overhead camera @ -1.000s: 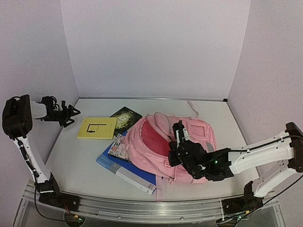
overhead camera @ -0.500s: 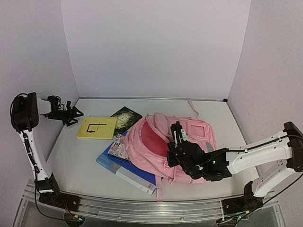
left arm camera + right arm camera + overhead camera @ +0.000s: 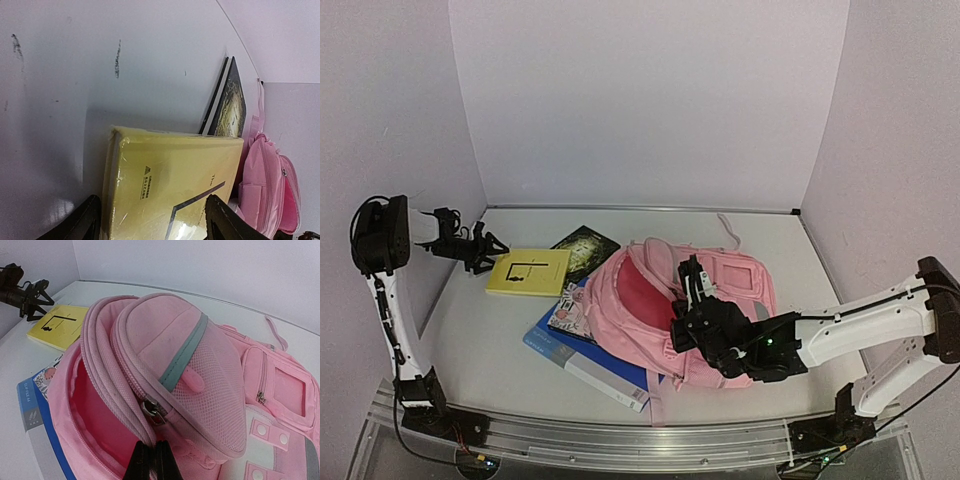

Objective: Pack the student bag
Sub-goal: Pick up the book from the center of the board.

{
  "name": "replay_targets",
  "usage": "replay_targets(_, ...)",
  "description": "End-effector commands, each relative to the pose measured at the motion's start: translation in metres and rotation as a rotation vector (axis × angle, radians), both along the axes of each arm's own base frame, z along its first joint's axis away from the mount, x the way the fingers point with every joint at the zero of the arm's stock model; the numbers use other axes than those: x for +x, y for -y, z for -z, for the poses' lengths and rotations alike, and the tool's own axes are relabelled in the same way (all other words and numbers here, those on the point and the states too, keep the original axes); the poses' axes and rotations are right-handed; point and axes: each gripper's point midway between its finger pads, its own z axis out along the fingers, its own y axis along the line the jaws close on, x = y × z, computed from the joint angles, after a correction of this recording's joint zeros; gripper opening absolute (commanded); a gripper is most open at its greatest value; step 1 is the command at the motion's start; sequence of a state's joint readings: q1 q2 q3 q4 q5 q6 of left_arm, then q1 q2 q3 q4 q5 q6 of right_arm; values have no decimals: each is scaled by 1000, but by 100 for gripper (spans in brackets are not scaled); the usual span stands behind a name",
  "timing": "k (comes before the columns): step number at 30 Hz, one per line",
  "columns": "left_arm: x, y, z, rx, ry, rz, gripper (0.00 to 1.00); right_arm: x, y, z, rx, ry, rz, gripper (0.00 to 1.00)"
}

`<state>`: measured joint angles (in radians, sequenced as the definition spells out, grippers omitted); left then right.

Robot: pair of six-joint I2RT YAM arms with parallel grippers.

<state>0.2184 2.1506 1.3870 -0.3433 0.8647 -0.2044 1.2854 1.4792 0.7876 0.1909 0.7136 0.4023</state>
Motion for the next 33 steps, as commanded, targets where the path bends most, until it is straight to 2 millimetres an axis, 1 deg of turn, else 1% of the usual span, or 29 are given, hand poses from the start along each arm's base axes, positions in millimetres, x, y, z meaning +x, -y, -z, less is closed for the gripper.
replay_targets(1, -9, 30, -9, -93, -20, 43, 70, 6, -10, -44, 157, 49, 33, 0)
replay_targets(4, -15, 36, -19, -139, -4, 39, 69, 6, -8, -44, 158, 50, 35, 0)
replay_targets(6, -19, 43, -20, -163, -5, 49, 69, 6, -8, -45, 159, 51, 36, 0)
replay_targets(9, -24, 46, -7, -139, -39, 57, 69, 6, -8, -46, 160, 52, 37, 0)
replay_targets(13, -25, 43, 11, -89, -70, 45, 70, 6, -9, -48, 167, 52, 34, 0)
replay_targets(15, -24, 44, 14, -98, -75, 44, 70, 6, -9, -49, 169, 52, 32, 0)
replay_targets(16, -23, 48, 13, -115, -72, 54, 69, 6, -9, -49, 170, 52, 31, 0)
replay_targets(20, -28, 72, 0, -184, -33, 138, 63, 6, -10, -49, 169, 52, 31, 0)
replay_targets(23, -35, 83, -19, -246, 17, 186, 53, 6, -10, -49, 167, 52, 31, 0)
replay_targets(26, -41, 88, -37, -295, 59, 203, 47, 6, -11, -48, 165, 51, 29, 0)
replay_targets(28, -45, 91, -48, -317, 82, 218, 45, 6, -12, -47, 162, 51, 29, 0)
replay_targets(31, -49, 94, -56, -326, 89, 228, 44, 7, -13, -47, 159, 50, 27, 0)
replay_targets(33, -52, 95, -58, -334, 86, 233, 40, 7, -14, -47, 158, 52, 27, 0)
